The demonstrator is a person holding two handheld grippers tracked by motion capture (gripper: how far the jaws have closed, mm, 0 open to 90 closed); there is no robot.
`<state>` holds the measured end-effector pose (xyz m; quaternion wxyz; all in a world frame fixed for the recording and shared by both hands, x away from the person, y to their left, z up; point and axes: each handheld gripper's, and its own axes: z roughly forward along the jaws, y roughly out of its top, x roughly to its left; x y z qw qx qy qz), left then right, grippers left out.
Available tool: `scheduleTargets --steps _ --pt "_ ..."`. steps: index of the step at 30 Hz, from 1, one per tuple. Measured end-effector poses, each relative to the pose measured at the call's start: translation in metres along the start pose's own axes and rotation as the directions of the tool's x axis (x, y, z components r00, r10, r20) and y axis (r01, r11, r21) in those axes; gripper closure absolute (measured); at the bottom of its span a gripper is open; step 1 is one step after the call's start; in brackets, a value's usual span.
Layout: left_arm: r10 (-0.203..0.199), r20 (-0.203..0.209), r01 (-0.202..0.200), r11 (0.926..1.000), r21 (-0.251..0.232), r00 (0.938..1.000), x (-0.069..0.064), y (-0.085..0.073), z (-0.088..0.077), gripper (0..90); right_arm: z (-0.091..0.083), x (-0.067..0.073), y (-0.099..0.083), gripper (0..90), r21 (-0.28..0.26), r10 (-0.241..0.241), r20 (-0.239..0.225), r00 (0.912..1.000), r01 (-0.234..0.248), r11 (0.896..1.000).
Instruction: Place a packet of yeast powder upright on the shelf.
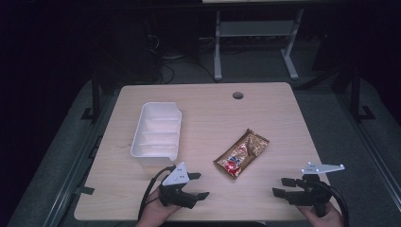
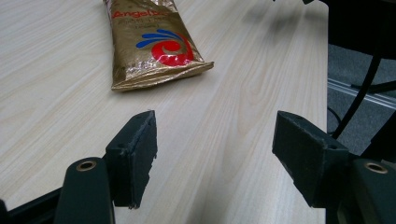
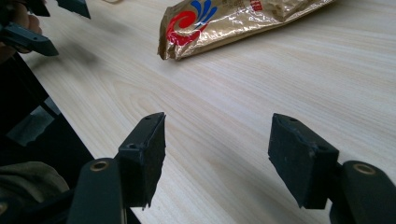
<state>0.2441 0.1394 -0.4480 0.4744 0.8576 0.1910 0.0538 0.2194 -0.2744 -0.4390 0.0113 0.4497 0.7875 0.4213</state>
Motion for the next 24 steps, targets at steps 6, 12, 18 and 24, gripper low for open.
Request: scheduleTargets --steps 6,12,18,24 --pt "0.003 -0.002 -0.003 1.0 0.006 1.0 -0.001 0.001 0.002 29.9 0.005 0.0 0.003 34.5 0.009 -0.011 -0.001 0.9999 0.011 1.0" --pt "0.0 -0.053 0.001 0.9996 0.027 0.9986 -0.004 0.008 0.009 33.9 0.004 0.0 0.006 32.8 -0.007 0.005 0.0 1.0 -0.005 1.0" --pt "0.02 -0.073 -0.015 0.9977 0.067 0.9971 -0.004 0.031 0.029 48.9 0.009 -0.016 0.021 31.8 -0.031 0.056 0.01 0.9984 -0.056 0.998" --pt "0.011 -0.097 -0.001 0.9945 0.104 0.9953 0.007 0.053 0.056 64.1 0.02 -0.036 0.042 31.3 -0.041 0.096 0.023 0.9951 -0.096 0.995"
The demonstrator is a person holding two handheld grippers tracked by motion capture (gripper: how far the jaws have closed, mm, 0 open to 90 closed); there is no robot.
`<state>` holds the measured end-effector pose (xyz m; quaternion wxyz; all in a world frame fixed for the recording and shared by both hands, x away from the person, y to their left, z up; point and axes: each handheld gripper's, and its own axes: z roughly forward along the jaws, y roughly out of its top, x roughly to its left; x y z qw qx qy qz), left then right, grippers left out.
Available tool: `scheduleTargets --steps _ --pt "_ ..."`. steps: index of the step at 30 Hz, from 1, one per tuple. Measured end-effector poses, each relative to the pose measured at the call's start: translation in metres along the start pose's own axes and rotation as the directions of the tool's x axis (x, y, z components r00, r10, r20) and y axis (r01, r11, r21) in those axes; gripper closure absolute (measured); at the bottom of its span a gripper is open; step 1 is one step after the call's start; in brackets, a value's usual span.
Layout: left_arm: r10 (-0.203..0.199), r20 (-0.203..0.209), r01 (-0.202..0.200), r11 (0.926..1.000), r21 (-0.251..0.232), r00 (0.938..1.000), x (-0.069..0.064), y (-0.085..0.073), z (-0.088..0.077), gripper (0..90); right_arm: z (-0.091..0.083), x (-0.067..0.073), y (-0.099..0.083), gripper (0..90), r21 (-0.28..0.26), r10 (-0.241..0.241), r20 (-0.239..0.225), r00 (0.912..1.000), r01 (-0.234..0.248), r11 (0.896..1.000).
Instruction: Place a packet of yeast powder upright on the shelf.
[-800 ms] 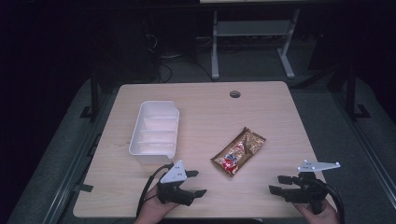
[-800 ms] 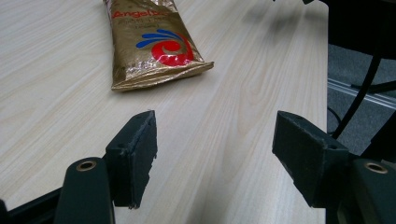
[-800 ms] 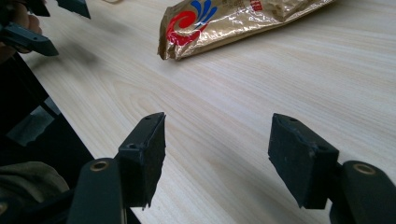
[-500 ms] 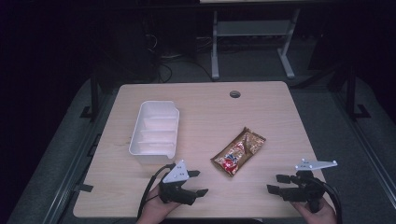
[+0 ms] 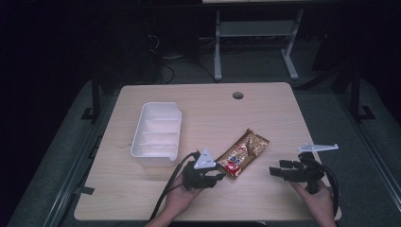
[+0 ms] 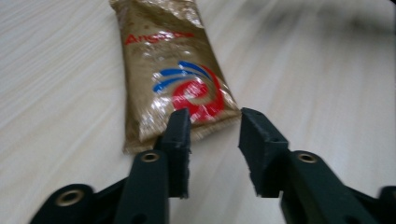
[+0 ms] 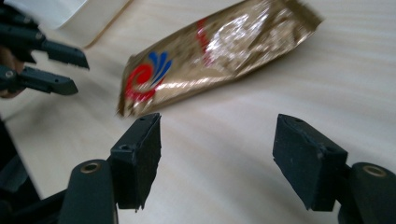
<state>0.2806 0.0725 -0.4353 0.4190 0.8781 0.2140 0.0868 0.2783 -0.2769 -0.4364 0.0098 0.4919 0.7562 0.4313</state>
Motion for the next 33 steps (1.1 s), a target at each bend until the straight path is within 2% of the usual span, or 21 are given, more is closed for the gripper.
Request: scheduleTargets --steps 1,3,4,7,8,9,11,13,15,16,17,18,20,24,26,31,32,33 --pt "-0.009 -0.004 0.009 1.0 0.001 0.9999 0.002 0.003 0.003 64.1 0.0 0.0 0.0 31.3 0.0 0.0 0.0 1.0 0.0 1.0" --pt "-0.029 -0.023 0.03 0.9994 0.017 0.9993 0.008 0.013 0.015 67.8 0.009 -0.009 0.012 31.3 -0.008 0.021 -0.006 0.9998 -0.021 1.0" --pt "-0.029 -0.023 0.03 0.9994 0.017 0.9993 0.008 0.013 0.015 67.9 0.009 -0.009 0.012 31.3 -0.008 0.021 -0.006 0.9998 -0.021 1.0" --pt "-0.048 -0.045 0.05 0.9975 0.051 0.9979 0.014 0.023 0.028 68.1 0.022 -0.021 0.026 31.5 -0.002 0.057 -0.003 0.9984 -0.057 0.998" --pt "-0.048 -0.067 0.052 0.9962 0.07 0.9966 0.017 0.026 0.035 70.2 0.029 -0.027 0.033 31.4 0.005 0.075 0.009 0.9971 -0.075 0.997" --pt "-0.048 -0.067 0.052 0.9962 0.07 0.9966 0.017 0.026 0.035 71.1 0.029 -0.027 0.033 31.4 0.005 0.075 0.009 0.9971 -0.075 0.997" --pt "-0.045 -0.087 0.054 0.9929 0.106 0.9952 0.02 0.027 0.042 72.8 0.039 -0.032 0.041 31.5 0.01 0.101 0.012 0.9948 -0.101 0.995" --pt "-0.062 -0.083 0.073 0.9882 0.135 0.9946 0.023 0.026 0.048 73.1 0.042 -0.033 0.044 32.2 0.0 0.101 0.015 0.9948 -0.101 0.995" --pt "-0.08 -0.077 0.089 0.9872 0.132 0.9939 0.025 0.026 0.048 73.4 0.049 -0.035 0.049 31.9 0.01 0.114 0.012 0.9934 -0.114 0.993" --pt "-0.079 -0.077 0.089 0.9866 0.136 0.9939 0.025 0.026 0.049 73.4 0.059 -0.037 0.053 32.0 0.033 0.128 0.029 0.9914 -0.129 0.991" --pt "-0.079 -0.076 0.089 0.9864 0.138 0.994 0.026 0.026 0.049 73.5 0.063 -0.038 0.055 32.2 0.044 0.132 0.027 0.9909 -0.133 0.99" --pt "-0.079 -0.076 0.089 0.9864 0.138 0.994 0.026 0.026 0.049 73.8 0.063 -0.038 0.055 32.2 0.044 0.132 0.027 0.9909 -0.133 0.99" --pt "-0.084 -0.07 0.093 0.9863 0.136 0.994 0.026 0.025 0.049 74.4 0.073 -0.038 0.056 34.0 0.037 0.137 0.023 0.9903 -0.138 0.99" --pt "-0.083 -0.065 0.091 0.9877 0.127 0.9944 0.027 0.024 0.049 75.8 0.08 -0.037 0.057 36.1 0.049 0.134 0.028 0.9906 -0.135 0.99" --pt "-0.081 -0.061 0.088 0.9886 0.122 0.9948 0.027 0.023 0.049 76.4 0.084 -0.036 0.058 37.8 0.037 0.143 0.02 0.9896 -0.143 0.989" --pt "-0.077 -0.055 0.083 0.9896 0.118 0.9955 0.028 0.022 0.049 77.3 0.09 -0.031 0.062 43.0 0.048 0.134 0.035 0.9903 -0.136 0.99" --pt "-0.073 -0.056 0.079 0.9898 0.119 0.9958 0.027 0.022 0.049 77.9 0.093 -0.027 0.066 52.9 0.048 0.113 0.04 0.9927 -0.115 0.992" --pt "-0.068 -0.058 0.074 0.9901 0.119 0.996 0.026 0.023 0.049 78.1 0.094 -0.025 0.067 54.8 0.05 0.112 0.044 0.9928 -0.114 0.992"
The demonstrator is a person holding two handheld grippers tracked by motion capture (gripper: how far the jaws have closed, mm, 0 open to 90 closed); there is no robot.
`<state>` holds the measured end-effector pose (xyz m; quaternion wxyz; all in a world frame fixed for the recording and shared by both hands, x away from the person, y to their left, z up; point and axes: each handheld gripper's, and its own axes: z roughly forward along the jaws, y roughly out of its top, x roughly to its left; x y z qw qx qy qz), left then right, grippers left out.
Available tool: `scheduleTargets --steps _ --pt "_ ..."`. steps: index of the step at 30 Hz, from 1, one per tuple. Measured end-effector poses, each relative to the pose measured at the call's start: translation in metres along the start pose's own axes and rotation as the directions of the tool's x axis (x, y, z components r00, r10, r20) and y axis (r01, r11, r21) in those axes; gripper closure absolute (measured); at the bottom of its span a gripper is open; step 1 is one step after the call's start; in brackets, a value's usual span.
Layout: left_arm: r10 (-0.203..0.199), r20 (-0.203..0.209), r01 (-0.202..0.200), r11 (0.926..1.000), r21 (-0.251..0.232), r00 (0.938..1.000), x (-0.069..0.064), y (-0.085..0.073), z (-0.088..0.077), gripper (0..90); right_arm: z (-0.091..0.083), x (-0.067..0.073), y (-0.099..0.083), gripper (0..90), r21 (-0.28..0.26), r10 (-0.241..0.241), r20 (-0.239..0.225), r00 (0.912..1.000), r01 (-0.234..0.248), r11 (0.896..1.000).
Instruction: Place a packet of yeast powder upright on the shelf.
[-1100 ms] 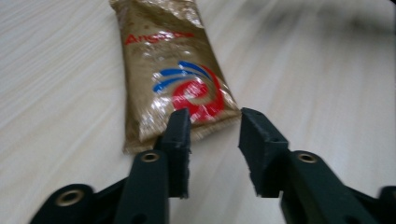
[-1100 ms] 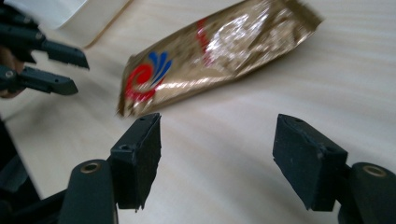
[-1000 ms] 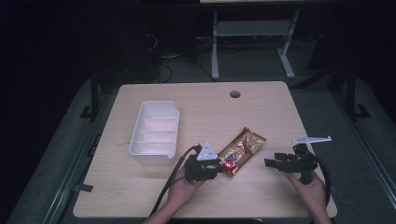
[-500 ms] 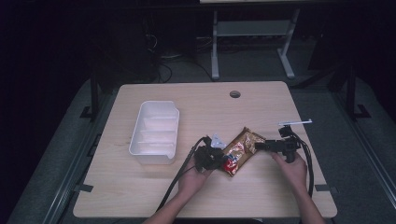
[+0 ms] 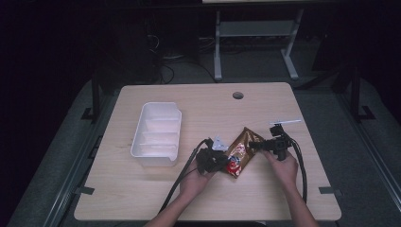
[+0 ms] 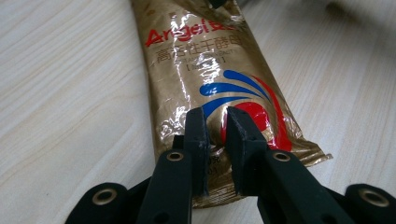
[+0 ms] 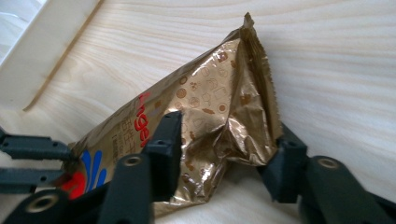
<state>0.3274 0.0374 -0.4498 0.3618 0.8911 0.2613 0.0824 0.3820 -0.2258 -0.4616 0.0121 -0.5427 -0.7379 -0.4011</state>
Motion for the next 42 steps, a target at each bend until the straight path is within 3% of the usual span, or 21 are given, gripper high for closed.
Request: scheduleTargets --steps 2,3,5,8,10,12,15,17,21,25,27,33,36,37,39,40,42 --pt "0.002 -0.002 -0.002 1.0 0.0 1.0 -0.001 0.0 0.0 78.5 0.002 0.002 0.001 58.8 0.007 -0.004 0.014 0.9999 0.004 1.0" --pt "0.005 -0.002 -0.005 1.0 -0.002 1.0 -0.001 0.0 0.0 78.7 0.005 0.005 0.002 67.9 0.015 -0.029 0.05 0.9983 0.029 0.999" --pt "0.006 0.002 -0.006 1.0 -0.003 1.0 0.0 -0.001 0.0 78.7 0.006 0.004 0.002 72.6 0.013 -0.027 0.055 0.9981 0.027 1.0" --pt "-0.006 0.006 0.006 0.9998 -0.018 1.0 0.0 -0.003 0.0 78.3 0.007 -0.002 0.003 83.2 0.016 0.002 0.029 0.9996 -0.003 1.0" --pt "-0.006 0.0 0.006 0.9998 -0.018 1.0 0.0 -0.003 -0.001 72.9 0.003 -0.002 0.004 86.0 0.0 0.005 0.009 0.9999 -0.005 1.0" --pt "-0.008 -0.019 0.008 0.9998 -0.018 0.9998 0.001 -0.004 -0.002 62.5 0.001 0.0 0.004 86.7 -0.005 -0.005 0.006 1.0 0.005 1.0" --pt "-0.046 -0.002 0.045 0.9969 -0.063 0.999 0.002 -0.008 -0.008 58.4 -0.006 0.005 0.006 87.3 -0.026 -0.035 0.0 0.9994 0.035 0.999" --pt "-0.041 -0.005 0.04 0.9938 -0.103 0.9992 0.001 -0.011 -0.017 56.0 -0.014 0.01 0.007 87.5 -0.05 -0.058 -0.012 0.9983 0.057 0.997" --pt "-0.031 0.016 0.033 0.9912 -0.128 0.9994 -0.001 -0.014 -0.025 52.6 -0.021 0.014 0.01 87.9 -0.068 -0.075 -0.024 0.9969 0.073 0.995" --pt "-0.018 0.029 0.023 0.9824 -0.186 0.9994 -0.006 -0.023 -0.036 45.4 -0.036 0.029 0.018 88.0 -0.113 -0.132 -0.041 0.9904 0.127 0.985" --pt "-0.015 0.032 0.02 0.9803 -0.197 0.9994 -0.008 -0.026 -0.038 44.0 -0.038 0.032 0.02 88.0 -0.106 -0.142 -0.044 0.989 0.136 0.985" --pt "0.018 0.057 -0.005 0.976 -0.218 0.9982 -0.016 -0.034 -0.045 39.4 -0.052 0.049 0.028 88.2 -0.132 -0.196 -0.057 0.9789 0.187 0.973" --pt "0.036 0.069 -0.02 0.9747 -0.223 0.997 -0.019 -0.038 -0.05 36.0 -0.059 0.059 0.033 88.3 -0.143 -0.23 -0.058 0.9716 0.22 0.965" --pt "0.046 0.075 -0.028 0.9728 -0.23 0.9961 -0.02 -0.04 -0.053 35.5 -0.063 0.066 0.036 88.3 -0.15 -0.258 -0.057 0.9644 0.247 0.957" --pt "0.051 0.077 -0.032 0.9723 -0.232 0.9957 -0.02 -0.042 -0.055 35.2 -0.065 0.068 0.037 88.3 -0.152 -0.265 -0.055 0.9626 0.254 0.955" --pt "0.053 0.076 -0.034 0.972 -0.232 0.9957 -0.021 -0.044 -0.056 35.0 -0.069 0.074 0.041 88.4 -0.159 -0.289 -0.052 0.9558 0.278 0.947" --pt "0.054 0.091 -0.031 0.9718 -0.234 0.9944 -0.02 -0.049 -0.059 35.0 -0.07 0.077 0.042 88.4 -0.161 -0.301 -0.049 0.9524 0.29 0.944"
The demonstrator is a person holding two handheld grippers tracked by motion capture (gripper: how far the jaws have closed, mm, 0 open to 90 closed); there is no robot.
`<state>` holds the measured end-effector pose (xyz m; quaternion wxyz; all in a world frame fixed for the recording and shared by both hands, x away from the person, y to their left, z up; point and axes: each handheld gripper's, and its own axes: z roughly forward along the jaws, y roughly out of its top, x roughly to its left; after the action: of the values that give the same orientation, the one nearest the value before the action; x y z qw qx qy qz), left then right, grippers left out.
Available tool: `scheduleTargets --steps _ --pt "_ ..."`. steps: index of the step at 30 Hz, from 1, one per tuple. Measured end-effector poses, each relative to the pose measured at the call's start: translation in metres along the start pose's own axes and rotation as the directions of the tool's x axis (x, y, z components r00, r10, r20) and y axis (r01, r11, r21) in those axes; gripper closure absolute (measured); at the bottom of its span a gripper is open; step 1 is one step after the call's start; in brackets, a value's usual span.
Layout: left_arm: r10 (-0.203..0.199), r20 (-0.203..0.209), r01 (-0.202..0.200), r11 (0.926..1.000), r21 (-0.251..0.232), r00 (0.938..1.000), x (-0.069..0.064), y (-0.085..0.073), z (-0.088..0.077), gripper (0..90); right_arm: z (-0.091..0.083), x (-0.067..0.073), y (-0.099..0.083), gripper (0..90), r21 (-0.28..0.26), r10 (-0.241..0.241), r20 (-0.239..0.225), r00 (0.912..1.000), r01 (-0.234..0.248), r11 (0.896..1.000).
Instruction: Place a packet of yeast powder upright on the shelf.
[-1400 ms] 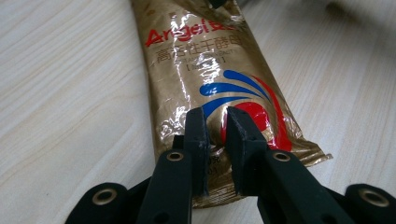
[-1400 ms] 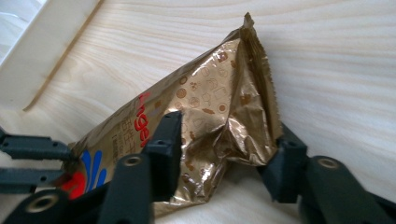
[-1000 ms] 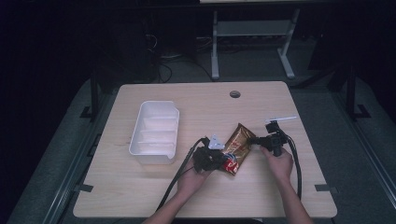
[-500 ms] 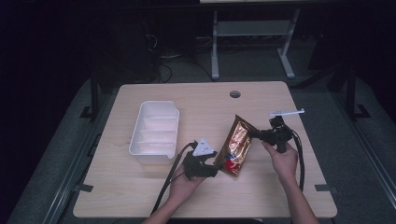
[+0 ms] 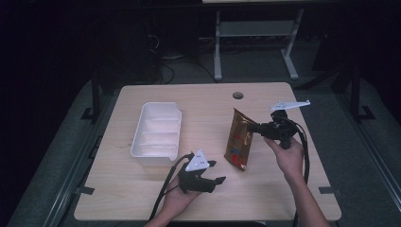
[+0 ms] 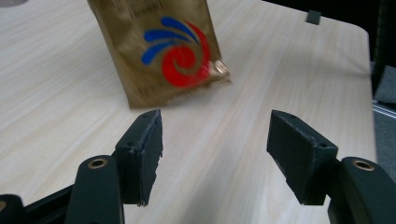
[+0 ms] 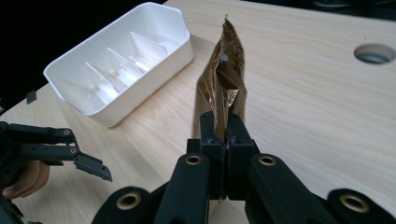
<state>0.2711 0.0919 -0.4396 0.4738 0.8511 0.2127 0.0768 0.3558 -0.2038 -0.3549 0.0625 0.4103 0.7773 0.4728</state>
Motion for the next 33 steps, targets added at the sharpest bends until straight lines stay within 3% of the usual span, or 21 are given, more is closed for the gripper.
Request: scheduleTargets --steps 2,13,33 --pt "-0.001 0.008 0.001 1.0 0.005 1.0 0.0 -0.003 -0.003 35.1 -0.002 0.006 0.007 88.4 0.002 -0.032 0.008 0.9995 0.032 0.999" --pt "0.011 -0.001 -0.011 0.9999 0.009 0.9999 0.0 -0.019 -0.024 34.4 -0.005 0.017 0.028 88.4 -0.009 -0.099 -0.011 0.995 0.099 0.995" --pt "0.047 0.044 -0.046 0.9989 -0.004 0.998 -0.007 -0.032 -0.045 29.0 0.022 0.051 0.061 88.4 -0.006 -0.2 -0.104 0.9743 0.2 0.98"
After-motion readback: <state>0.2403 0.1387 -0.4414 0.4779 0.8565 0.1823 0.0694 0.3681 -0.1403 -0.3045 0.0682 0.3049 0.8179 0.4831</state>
